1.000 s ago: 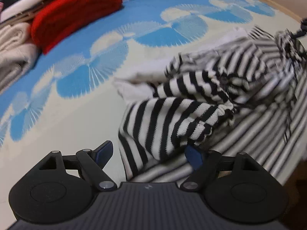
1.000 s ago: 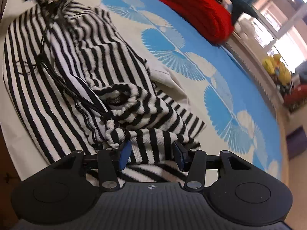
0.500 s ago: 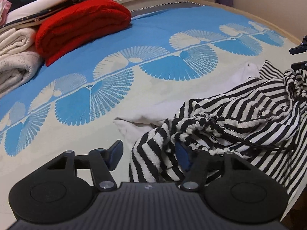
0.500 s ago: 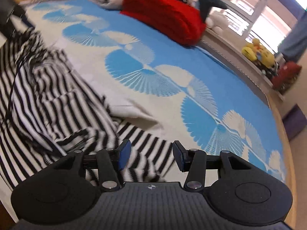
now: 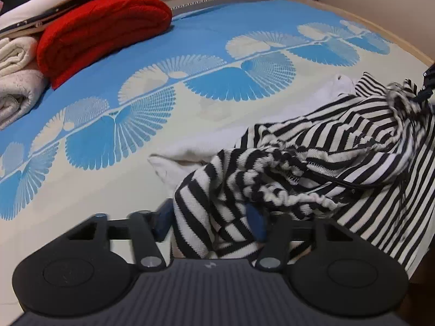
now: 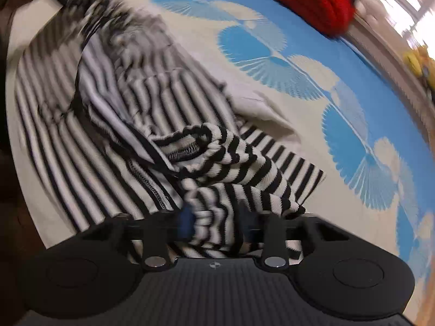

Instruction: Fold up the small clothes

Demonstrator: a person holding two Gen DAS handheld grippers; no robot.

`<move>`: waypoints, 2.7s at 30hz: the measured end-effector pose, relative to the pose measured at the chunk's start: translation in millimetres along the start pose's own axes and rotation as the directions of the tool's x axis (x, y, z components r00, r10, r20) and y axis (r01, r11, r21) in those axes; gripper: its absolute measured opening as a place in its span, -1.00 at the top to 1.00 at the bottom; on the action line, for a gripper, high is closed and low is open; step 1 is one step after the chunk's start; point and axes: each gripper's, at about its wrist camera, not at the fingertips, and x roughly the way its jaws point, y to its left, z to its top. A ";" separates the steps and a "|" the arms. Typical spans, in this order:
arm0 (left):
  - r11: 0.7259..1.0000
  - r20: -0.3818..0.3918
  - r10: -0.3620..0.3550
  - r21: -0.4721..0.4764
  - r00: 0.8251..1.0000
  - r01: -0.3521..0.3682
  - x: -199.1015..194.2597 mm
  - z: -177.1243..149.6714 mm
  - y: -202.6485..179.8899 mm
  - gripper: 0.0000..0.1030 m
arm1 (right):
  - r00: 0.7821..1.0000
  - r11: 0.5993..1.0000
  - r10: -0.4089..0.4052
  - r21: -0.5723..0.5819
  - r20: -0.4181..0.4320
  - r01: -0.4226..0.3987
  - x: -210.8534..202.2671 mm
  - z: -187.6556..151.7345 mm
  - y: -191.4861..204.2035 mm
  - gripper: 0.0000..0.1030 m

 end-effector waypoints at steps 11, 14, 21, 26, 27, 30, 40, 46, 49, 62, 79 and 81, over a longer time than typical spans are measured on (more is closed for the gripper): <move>0.962 0.075 0.146 -0.241 0.986 -0.124 8.8 44.3 38.2 0.96 | 0.950 0.744 -0.209 0.668 0.230 0.002 -25.5 37.9 -121.5 0.83; 0.905 0.081 0.205 -0.395 0.975 -0.158 13.8 56.4 59.5 0.96 | 0.937 0.641 -0.272 0.767 0.219 0.007 -15.5 44.6 -136.9 0.85; 0.813 -0.105 0.177 -0.544 0.979 -0.206 54.9 60.4 87.7 0.55 | 0.862 0.461 -0.490 0.878 0.131 0.128 11.3 67.6 -155.4 0.98; 0.829 -0.175 0.108 -0.528 0.979 -0.186 59.4 52.9 98.5 0.18 | 0.962 0.446 -0.272 0.890 0.033 0.096 54.6 51.1 -166.8 0.83; 0.833 -0.134 0.106 -0.529 0.985 -0.162 51.5 54.7 100.6 0.11 | 0.969 0.487 -0.238 0.871 0.059 0.067 53.9 52.8 -164.2 0.67; 0.822 -0.025 -0.011 -0.569 1.000 -0.005 40.0 58.9 105.7 0.11 | 0.982 0.651 -0.142 0.759 0.129 -0.006 48.0 61.5 -149.1 -0.12; 0.947 -0.042 -0.099 -0.309 0.994 0.082 74.1 84.4 27.7 0.56 | 0.995 0.807 -0.096 0.587 0.015 0.069 74.5 66.1 -122.2 0.93; 0.892 0.143 -0.021 -0.445 0.990 0.083 61.9 103.9 37.9 0.96 | 0.928 0.590 -0.356 0.796 0.109 0.133 41.5 64.0 -151.5 0.94; 0.909 0.050 0.004 -0.416 0.999 0.017 72.3 110.6 25.3 0.56 | 0.942 0.576 -0.332 0.800 0.037 0.171 56.0 64.3 -151.9 0.65; 0.870 -0.088 -0.168 -0.482 0.982 0.105 -1.9 42.5 74.9 0.04 | 1.000 0.588 0.000 0.809 -0.007 0.006 15.4 -24.3 -119.9 0.05; 0.833 -0.113 -0.190 -0.544 0.975 0.100 -50.1 -33.1 96.8 0.99 | 0.993 0.552 0.006 0.827 0.120 -0.103 -57.1 -83.9 -81.9 0.76; 0.860 -0.192 -0.153 -0.509 0.969 0.035 -46.9 -38.8 94.3 0.99 | 0.994 0.531 -0.009 0.843 0.109 -0.087 -64.6 -88.9 -83.1 0.76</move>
